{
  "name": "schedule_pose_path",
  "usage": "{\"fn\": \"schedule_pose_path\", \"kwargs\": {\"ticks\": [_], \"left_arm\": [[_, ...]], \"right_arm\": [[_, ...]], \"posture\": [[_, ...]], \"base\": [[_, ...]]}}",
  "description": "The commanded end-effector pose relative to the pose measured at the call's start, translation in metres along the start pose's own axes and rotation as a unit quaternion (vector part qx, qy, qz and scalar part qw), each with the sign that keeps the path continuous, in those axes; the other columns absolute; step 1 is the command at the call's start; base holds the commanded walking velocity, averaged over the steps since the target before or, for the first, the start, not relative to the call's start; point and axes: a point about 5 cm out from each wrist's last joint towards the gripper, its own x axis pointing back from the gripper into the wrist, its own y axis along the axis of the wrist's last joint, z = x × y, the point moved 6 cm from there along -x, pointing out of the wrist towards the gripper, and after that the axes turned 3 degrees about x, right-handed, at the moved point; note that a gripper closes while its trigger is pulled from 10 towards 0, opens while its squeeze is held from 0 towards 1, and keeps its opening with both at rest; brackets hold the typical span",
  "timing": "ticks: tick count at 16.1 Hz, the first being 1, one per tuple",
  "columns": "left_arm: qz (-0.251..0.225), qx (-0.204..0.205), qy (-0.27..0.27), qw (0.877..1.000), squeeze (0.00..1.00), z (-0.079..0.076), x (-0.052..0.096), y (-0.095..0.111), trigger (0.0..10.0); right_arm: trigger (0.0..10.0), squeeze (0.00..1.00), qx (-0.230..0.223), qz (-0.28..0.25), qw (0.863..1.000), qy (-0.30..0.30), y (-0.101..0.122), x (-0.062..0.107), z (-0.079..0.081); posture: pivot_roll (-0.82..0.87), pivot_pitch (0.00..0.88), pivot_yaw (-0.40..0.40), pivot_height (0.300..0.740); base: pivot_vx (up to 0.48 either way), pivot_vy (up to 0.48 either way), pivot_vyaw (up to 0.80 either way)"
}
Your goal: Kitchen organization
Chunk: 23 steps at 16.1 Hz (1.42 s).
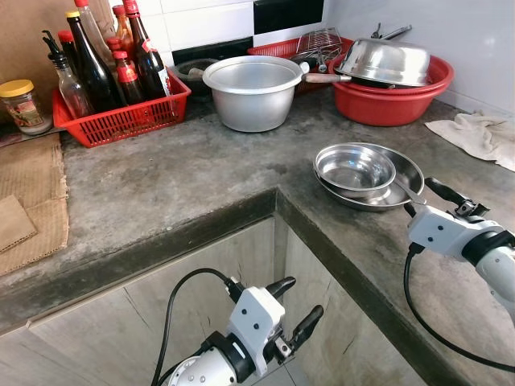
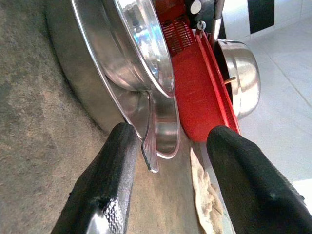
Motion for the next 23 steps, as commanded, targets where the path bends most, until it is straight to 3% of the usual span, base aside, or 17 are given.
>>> {"fn": "schedule_pose_path", "kwargs": {"ticks": [1, 2, 3, 4, 5, 16, 17, 18, 20, 21, 22, 23], "left_arm": [[0.001, -0.007, 0.000, 1.000, 0.00, -0.001, 0.001, -0.002, 10.0], [0.001, -0.007, 0.000, 1.000, 0.00, -0.001, 0.000, -0.001, 10.0], [0.001, -0.007, 0.000, 1.000, 0.00, -0.001, 0.000, -0.001, 10.0], [0.002, -0.007, 0.000, 1.000, 0.00, -0.001, 0.000, -0.001, 10.0], [0.001, -0.007, 0.000, 1.000, 0.00, -0.001, 0.000, -0.001, 10.0], [0.001, -0.010, 0.002, 1.000, 0.00, -0.001, -0.001, 0.000, 10.0], [0.000, -0.010, 0.003, 1.000, 0.00, -0.001, -0.001, 0.000, 10.0], [0.000, -0.011, 0.003, 1.000, 0.00, -0.001, -0.001, 0.000, 10.0], [0.000, -0.011, 0.003, 1.000, 0.00, -0.001, -0.002, 0.000, 10.0], [0.000, -0.012, 0.003, 1.000, 0.00, -0.001, -0.002, 0.000, 10.0], [0.000, -0.013, 0.004, 1.000, 0.00, -0.001, -0.001, 0.000, 10.0], [0.001, -0.013, 0.004, 1.000, 0.00, -0.001, -0.002, 0.000, 10.0]], "right_arm": [[10.0, 0.00, 0.011, -0.006, 1.000, -0.004, 0.002, -0.001, -0.004], [10.0, 0.00, 0.012, -0.006, 1.000, 0.000, 0.002, -0.001, -0.004], [0.0, 0.00, 0.012, -0.004, 1.000, 0.006, 0.001, -0.001, -0.001], [5.8, 0.00, 0.022, -0.002, 1.000, 0.008, 0.000, -0.001, 0.001], [10.0, 0.00, 0.028, -0.001, 1.000, 0.011, 0.000, -0.001, 0.002], [10.0, 0.00, 0.075, 0.019, 0.997, 0.012, -0.007, -0.012, -0.002], [9.5, 0.00, 0.081, 0.020, 0.996, 0.016, -0.007, -0.011, -0.001], [10.0, 0.00, 0.084, 0.024, 0.996, 0.019, -0.009, -0.011, 0.000], [10.0, 0.00, 0.086, 0.025, 0.996, 0.017, -0.010, -0.010, 0.000], [1.7, 0.00, 0.088, 0.025, 0.996, 0.017, -0.010, -0.010, 0.000], [0.0, 0.00, 0.089, 0.024, 0.996, 0.017, -0.010, -0.009, 0.000], [0.0, 0.00, 0.089, 0.024, 0.996, 0.016, -0.010, -0.009, -0.001]], "posture": [[0.07, 0.094, 0.000, 0.740], [0.07, 0.095, 0.000, 0.740], [0.07, 0.097, -0.004, 0.740], [0.07, 0.099, -0.002, 0.740], [0.07, 0.103, -0.006, 0.740], [0.08, 0.110, -0.009, 0.740], [0.07, 0.110, -0.010, 0.740], [0.07, 0.110, -0.005, 0.740], [0.07, 0.111, -0.008, 0.740], [0.07, 0.111, -0.008, 0.740], [0.07, 0.112, -0.006, 0.740], [0.07, 0.112, -0.008, 0.740]], "base": [[0.000, 0.000, 0.00], [0.000, 0.000, 0.00], [0.000, 0.000, 0.00], [0.000, 0.000, 0.00], [0.000, 0.000, 0.00], [0.000, 0.000, 0.00], [0.000, 0.000, 0.00], [0.000, 0.000, 0.00], [0.000, 0.000, 0.00], [0.000, 0.000, 0.00], [0.000, 0.000, 0.00], [0.000, 0.000, 0.00]]}}
